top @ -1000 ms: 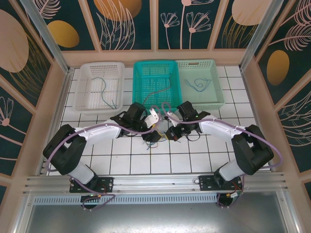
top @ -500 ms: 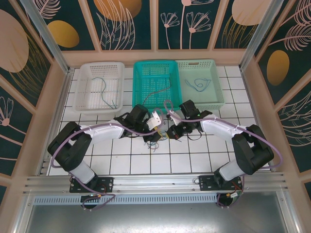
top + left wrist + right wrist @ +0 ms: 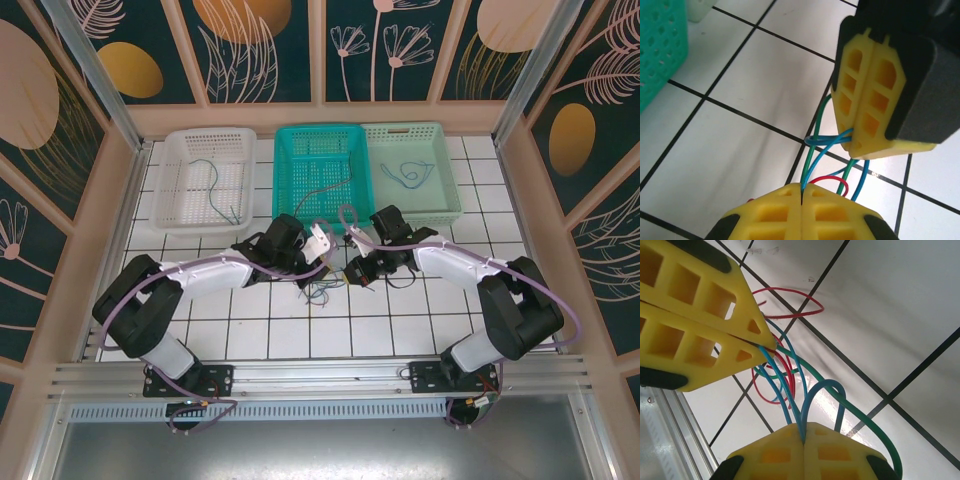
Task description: Untangle the cables
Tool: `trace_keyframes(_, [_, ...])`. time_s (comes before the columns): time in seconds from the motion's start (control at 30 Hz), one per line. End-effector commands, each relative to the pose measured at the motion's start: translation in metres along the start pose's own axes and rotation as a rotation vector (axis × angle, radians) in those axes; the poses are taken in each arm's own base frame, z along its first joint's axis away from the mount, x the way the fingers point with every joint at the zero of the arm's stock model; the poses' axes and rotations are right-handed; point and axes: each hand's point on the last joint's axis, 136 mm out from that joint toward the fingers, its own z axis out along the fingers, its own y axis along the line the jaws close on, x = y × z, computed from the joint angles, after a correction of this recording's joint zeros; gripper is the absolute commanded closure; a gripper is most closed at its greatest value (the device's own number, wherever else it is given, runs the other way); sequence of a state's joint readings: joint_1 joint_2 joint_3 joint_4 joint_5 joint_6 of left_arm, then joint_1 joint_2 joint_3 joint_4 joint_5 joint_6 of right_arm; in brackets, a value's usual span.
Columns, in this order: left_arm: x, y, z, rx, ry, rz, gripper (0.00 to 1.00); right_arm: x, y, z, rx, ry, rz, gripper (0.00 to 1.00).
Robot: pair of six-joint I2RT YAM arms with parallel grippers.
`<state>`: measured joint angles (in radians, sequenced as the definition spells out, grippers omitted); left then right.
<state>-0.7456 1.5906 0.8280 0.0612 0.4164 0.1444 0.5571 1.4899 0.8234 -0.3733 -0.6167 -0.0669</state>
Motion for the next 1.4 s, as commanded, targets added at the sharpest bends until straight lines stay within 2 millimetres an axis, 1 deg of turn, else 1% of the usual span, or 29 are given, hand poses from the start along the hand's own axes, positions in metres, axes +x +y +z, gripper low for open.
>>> trace_keyframes(0.0, [-0.004, 0.017, -0.009, -0.115, -0.024, -0.047, 0.93, 0.003, -0.003, -0.007, 0.037, -0.005, 0.020, 1.00])
trace_keyframes(0.07, [-0.006, 0.019, -0.013, -0.133, -0.045, -0.059, 0.93, 0.003, -0.006, -0.008, 0.058, -0.009, 0.032, 1.00])
trace_keyframes(0.1, [-0.009, 0.018, -0.017, -0.140, -0.059, -0.060, 0.93, 0.001, -0.016, -0.013, 0.078, -0.026, 0.059, 1.00])
trace_keyframes(0.23, [-0.017, 0.022, -0.031, -0.189, -0.111, -0.074, 0.94, 0.002, -0.020, -0.012, 0.081, -0.019, 0.080, 1.00])
trace_keyframes(0.27, [-0.019, 0.022, -0.034, -0.197, -0.122, -0.077, 0.90, 0.002, -0.021, -0.011, 0.081, -0.018, 0.081, 1.00])
trace_keyframes(0.3, [-0.021, 0.021, -0.036, -0.199, -0.133, -0.078, 0.78, 0.002, -0.021, -0.010, 0.078, -0.014, 0.082, 1.00])
trace_keyframes(0.37, [-0.020, 0.020, -0.037, -0.190, -0.132, -0.080, 0.65, 0.003, -0.020, -0.009, 0.073, -0.012, 0.082, 1.00])
trace_keyframes(0.43, [-0.016, 0.024, -0.035, -0.210, -0.116, -0.097, 0.52, 0.002, -0.020, -0.010, 0.073, -0.014, 0.079, 1.00])
trace_keyframes(0.53, [-0.008, 0.031, -0.036, -0.257, -0.100, -0.118, 0.41, 0.001, -0.020, -0.011, 0.076, -0.020, 0.074, 1.00])
trace_keyframes(0.6, [-0.006, 0.030, -0.039, -0.263, -0.118, -0.120, 0.36, 0.001, -0.020, -0.012, 0.077, -0.023, 0.071, 1.00])
trace_keyframes(0.67, [-0.004, 0.026, -0.042, -0.244, -0.135, -0.110, 0.34, 0.000, -0.020, -0.012, 0.079, -0.025, 0.068, 1.00])
trace_keyframes(0.73, [0.002, 0.021, -0.041, -0.225, -0.126, -0.094, 0.34, 0.000, -0.020, -0.012, 0.083, -0.026, 0.067, 1.00])
trace_keyframes(0.87, [0.023, 0.015, -0.033, -0.185, -0.062, -0.081, 0.36, -0.001, -0.020, -0.012, 0.083, -0.026, 0.065, 1.00])
trace_keyframes(0.97, [0.026, 0.006, -0.026, -0.120, -0.060, -0.073, 0.36, -0.002, -0.019, -0.013, 0.077, -0.030, 0.063, 1.00])
trace_keyframes(1.0, [0.026, 0.006, -0.025, -0.121, -0.061, -0.071, 0.37, -0.002, -0.019, -0.013, 0.076, -0.032, 0.062, 1.00])
trace_keyframes(1.07, [0.027, 0.013, -0.022, -0.151, -0.052, -0.073, 0.38, -0.002, -0.018, -0.013, 0.076, -0.032, 0.063, 1.00])
trace_keyframes(1.23, [0.032, 0.016, -0.011, -0.138, -0.018, -0.055, 0.40, -0.004, -0.015, -0.017, 0.070, -0.047, 0.052, 1.00])
trace_keyframes(1.27, [0.033, 0.018, -0.009, -0.146, -0.012, -0.052, 0.41, -0.004, -0.014, -0.017, 0.068, -0.048, 0.051, 1.00])
trace_keyframes(1.37, [0.033, 0.021, -0.007, -0.155, -0.009, -0.042, 0.48, -0.004, -0.014, -0.017, 0.066, -0.049, 0.049, 1.00])
